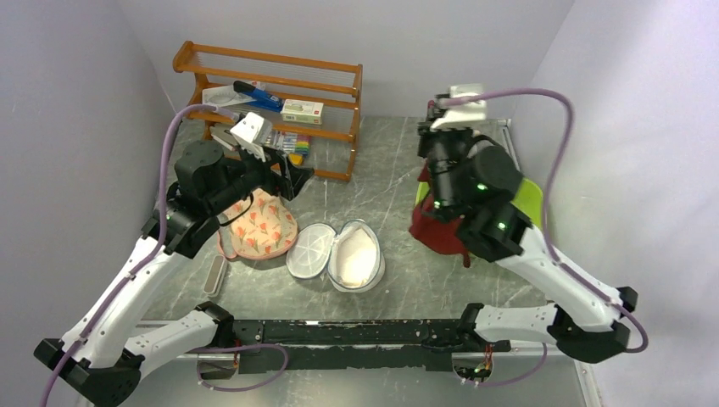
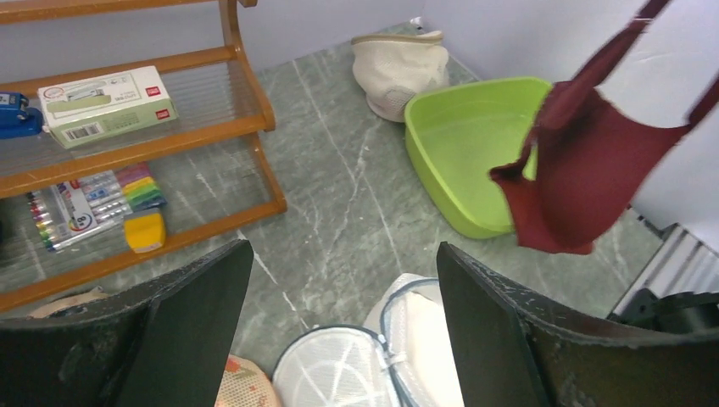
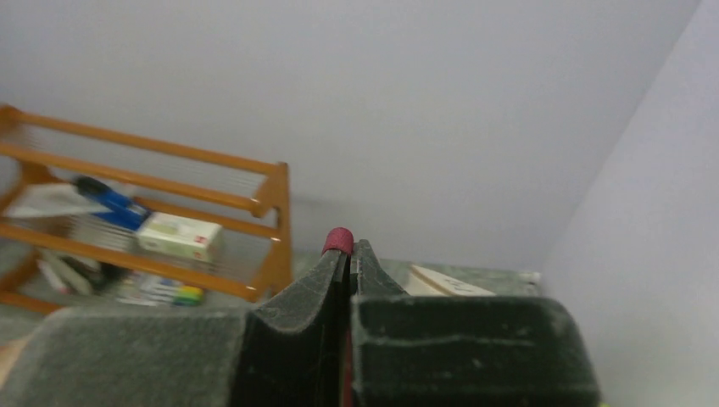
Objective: Unzip the laundry bag and remove the bra
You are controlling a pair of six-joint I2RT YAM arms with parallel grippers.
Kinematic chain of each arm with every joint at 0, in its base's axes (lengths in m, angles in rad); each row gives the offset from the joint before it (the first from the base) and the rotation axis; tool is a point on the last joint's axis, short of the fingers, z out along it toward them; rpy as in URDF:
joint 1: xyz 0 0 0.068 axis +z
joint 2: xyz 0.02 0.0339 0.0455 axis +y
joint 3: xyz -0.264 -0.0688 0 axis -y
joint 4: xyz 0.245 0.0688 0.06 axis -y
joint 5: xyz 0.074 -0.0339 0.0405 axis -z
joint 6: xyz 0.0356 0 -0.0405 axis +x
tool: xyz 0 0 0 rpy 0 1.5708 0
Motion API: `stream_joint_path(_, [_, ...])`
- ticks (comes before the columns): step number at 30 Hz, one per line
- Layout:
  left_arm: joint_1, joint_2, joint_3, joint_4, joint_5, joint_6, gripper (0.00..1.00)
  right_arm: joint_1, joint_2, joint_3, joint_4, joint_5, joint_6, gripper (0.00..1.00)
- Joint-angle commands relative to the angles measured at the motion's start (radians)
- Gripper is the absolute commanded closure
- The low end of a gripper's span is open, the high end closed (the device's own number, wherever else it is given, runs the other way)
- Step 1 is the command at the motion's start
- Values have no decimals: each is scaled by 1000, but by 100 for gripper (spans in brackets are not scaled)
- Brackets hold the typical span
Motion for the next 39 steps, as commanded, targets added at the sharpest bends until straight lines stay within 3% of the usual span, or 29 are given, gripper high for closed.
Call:
stream_joint_path(1, [-6, 20, -48, 77, -37, 90, 9, -96, 48, 24, 102, 51, -99, 100])
stream_joint_path(6, [-6, 23, -128, 106, -65, 190, 13, -467, 148, 182, -206, -249, 239, 100])
stream_joint_path(14, [-6, -113, -392, 221, -108, 237, 12, -656, 214, 321, -296, -312, 332, 100])
stream_joint_path(21, [-6, -93, -397, 208, -140, 239, 14, -778, 246, 416, -357, -330, 355, 100])
stream_joint_path(24, [-6, -84, -393, 206, -116, 244, 16, -802, 224, 367, -346, -329, 362, 100])
stream_joint_path(32, [-7, -104, -402, 209, -139, 243, 14, -840, 63, 8, -290, -388, 480, 100])
stream_joint_path(39, [-5, -103, -398, 204, -131, 244, 16, -839, 38, -204, -331, -447, 593, 100])
